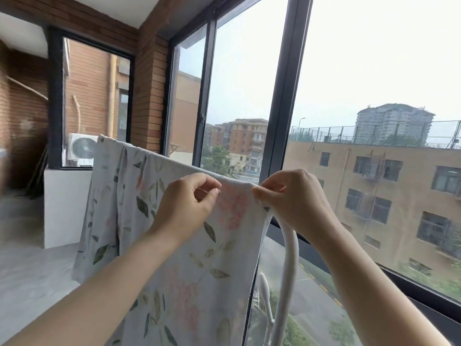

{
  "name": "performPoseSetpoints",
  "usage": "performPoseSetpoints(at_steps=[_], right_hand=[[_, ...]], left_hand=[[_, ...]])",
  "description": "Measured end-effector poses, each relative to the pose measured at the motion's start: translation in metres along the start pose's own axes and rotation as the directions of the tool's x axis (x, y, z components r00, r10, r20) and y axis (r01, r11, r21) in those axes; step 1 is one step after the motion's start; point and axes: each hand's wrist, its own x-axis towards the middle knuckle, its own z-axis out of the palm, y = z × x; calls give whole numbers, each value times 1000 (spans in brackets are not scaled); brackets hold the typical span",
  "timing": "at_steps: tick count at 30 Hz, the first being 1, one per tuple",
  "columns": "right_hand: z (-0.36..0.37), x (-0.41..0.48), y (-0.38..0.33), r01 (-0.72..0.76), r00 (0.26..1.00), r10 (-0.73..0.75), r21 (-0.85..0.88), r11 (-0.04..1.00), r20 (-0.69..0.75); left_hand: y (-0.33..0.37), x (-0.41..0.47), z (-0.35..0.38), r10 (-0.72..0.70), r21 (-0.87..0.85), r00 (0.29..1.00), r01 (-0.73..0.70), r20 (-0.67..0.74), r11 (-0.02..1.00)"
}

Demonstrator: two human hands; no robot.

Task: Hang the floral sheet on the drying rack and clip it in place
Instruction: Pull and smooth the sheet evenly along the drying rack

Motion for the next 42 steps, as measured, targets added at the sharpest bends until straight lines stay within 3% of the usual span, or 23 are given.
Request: performPoseSetpoints(at_steps=[8,12,18,23,33,42], right_hand=[[-1,-1,-13,-112,989,101,-96,989,-108],[-11,-14,-20,-116,978,92,-120,986,-185],[-46,-45,-22,-152,952,108,-137,979,-286],[-59,-63,-20,-208,951,165,-149,967,-261],[-41,-88,-6,-309,942,290,-91,947,-171],[-44,-108,18,-304,944,293,-57,951,-150]], left_hand=[[-8,8,-10,87,49,996,-88,17,995],[-8,24,-15,181,168,972,-205,151,964],[-3,29,-10,238,87,929,-273,284,958],[6,20,9,276,39,892,-309,358,950],[10,11,17,331,6,899,-347,288,938],[33,4,29,433,14,851,-457,298,889]])
